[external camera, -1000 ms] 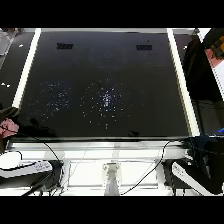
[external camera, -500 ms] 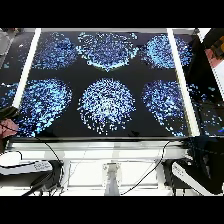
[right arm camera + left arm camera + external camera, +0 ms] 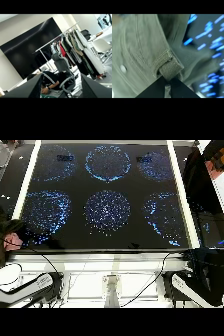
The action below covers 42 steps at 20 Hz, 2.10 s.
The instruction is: Fold the clothes and pants, and hang the long-sleeved shirts on hangers.
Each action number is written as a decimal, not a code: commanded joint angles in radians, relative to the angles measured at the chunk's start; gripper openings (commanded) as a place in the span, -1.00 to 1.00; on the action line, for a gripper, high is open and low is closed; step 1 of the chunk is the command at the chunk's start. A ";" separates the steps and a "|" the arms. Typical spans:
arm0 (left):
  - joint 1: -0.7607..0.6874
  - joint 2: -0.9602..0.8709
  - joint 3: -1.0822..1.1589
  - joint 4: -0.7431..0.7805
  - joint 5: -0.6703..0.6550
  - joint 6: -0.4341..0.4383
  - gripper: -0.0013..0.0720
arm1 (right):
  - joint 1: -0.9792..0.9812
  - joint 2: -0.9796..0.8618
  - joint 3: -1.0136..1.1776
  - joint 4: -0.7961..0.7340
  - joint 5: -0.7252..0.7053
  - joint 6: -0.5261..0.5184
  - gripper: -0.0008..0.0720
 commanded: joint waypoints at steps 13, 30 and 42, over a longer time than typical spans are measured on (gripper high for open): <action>-0.977 0.244 0.481 -0.130 0.034 -0.013 -0.90 | 0.001 -0.001 0.001 -0.221 -0.032 0.021 0.20; -1.185 -0.273 0.447 -0.164 -0.397 0.226 -0.90 | 0.001 -0.087 -0.351 -0.587 0.360 0.025 -0.89; -1.065 -0.274 0.363 -0.005 -0.414 0.266 -0.89 | 0.275 -0.088 -1.180 -0.485 0.238 0.016 0.03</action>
